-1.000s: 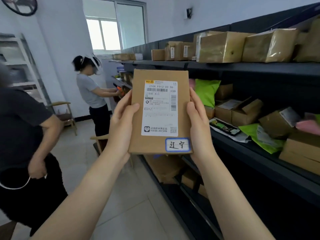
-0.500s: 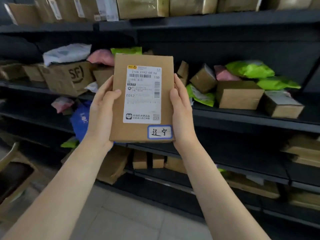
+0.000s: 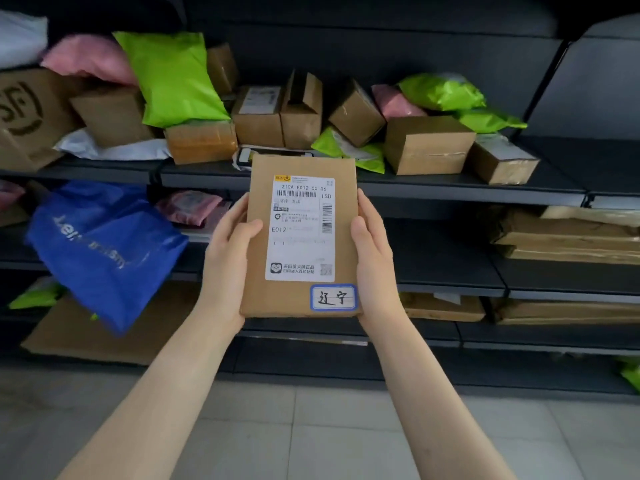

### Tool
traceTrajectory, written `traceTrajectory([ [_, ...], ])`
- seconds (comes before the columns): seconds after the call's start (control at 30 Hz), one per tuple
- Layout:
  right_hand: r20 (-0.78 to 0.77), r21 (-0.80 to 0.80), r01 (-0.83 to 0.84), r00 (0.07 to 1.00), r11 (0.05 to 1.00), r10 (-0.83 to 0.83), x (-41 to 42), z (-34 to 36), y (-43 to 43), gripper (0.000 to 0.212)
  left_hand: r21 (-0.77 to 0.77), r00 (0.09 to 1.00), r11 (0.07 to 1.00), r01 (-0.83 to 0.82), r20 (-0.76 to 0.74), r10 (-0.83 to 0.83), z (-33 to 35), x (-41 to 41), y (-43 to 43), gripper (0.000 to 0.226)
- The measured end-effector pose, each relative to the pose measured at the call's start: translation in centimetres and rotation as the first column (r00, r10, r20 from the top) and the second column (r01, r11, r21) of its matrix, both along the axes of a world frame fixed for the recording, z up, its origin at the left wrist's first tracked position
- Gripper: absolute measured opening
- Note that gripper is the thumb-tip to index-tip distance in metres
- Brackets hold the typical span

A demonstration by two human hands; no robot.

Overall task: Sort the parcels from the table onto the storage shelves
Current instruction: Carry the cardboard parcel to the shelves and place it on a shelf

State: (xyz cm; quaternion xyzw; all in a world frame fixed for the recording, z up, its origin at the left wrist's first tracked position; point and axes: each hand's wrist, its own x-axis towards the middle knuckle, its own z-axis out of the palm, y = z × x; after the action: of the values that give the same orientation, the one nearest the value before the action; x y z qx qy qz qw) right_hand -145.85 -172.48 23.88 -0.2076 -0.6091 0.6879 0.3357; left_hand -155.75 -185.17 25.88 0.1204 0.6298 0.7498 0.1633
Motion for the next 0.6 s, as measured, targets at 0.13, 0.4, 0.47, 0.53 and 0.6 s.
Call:
traceTrajectory([
  [0.13, 0.088, -0.083, 0.024, 0.996, 0.996, -0.017, -1.1, -4.7, 2.9, 0.039, -0.053, 0.996, 0.998, 0.03, 0.085, -0.025, -4.8, -1.5, 3.2, 0.038],
  [0.4, 0.206, -0.209, 0.092, 0.977, 0.974, -0.048, -5.8, -13.3, 11.1, 0.038, -0.09, 0.969, 0.994, 0.057, 0.243, -0.033, -13.9, -6.5, 11.5, 0.041],
  [0.47, 0.252, -0.223, 0.115, 0.966, 0.968, -0.056, -7.5, -15.5, 13.0, 0.034, -0.12, 0.963, 0.99, 0.079, 0.264, -0.045, -15.6, -8.2, 13.3, 0.04],
  [0.53, 0.293, -0.248, 0.135, 0.954, 0.959, -0.059, -9.4, -17.5, 14.6, 0.029, -0.146, 0.96, 0.983, 0.11, 0.273, -0.067, -17.5, -10.1, 15.0, 0.036],
  [0.6, 0.321, -0.265, 0.154, 0.945, 0.952, -0.063, -11.1, -19.4, 16.0, 0.029, -0.166, 0.959, 0.976, 0.138, 0.27, -0.09, -19.6, -11.9, 16.6, 0.033],
])
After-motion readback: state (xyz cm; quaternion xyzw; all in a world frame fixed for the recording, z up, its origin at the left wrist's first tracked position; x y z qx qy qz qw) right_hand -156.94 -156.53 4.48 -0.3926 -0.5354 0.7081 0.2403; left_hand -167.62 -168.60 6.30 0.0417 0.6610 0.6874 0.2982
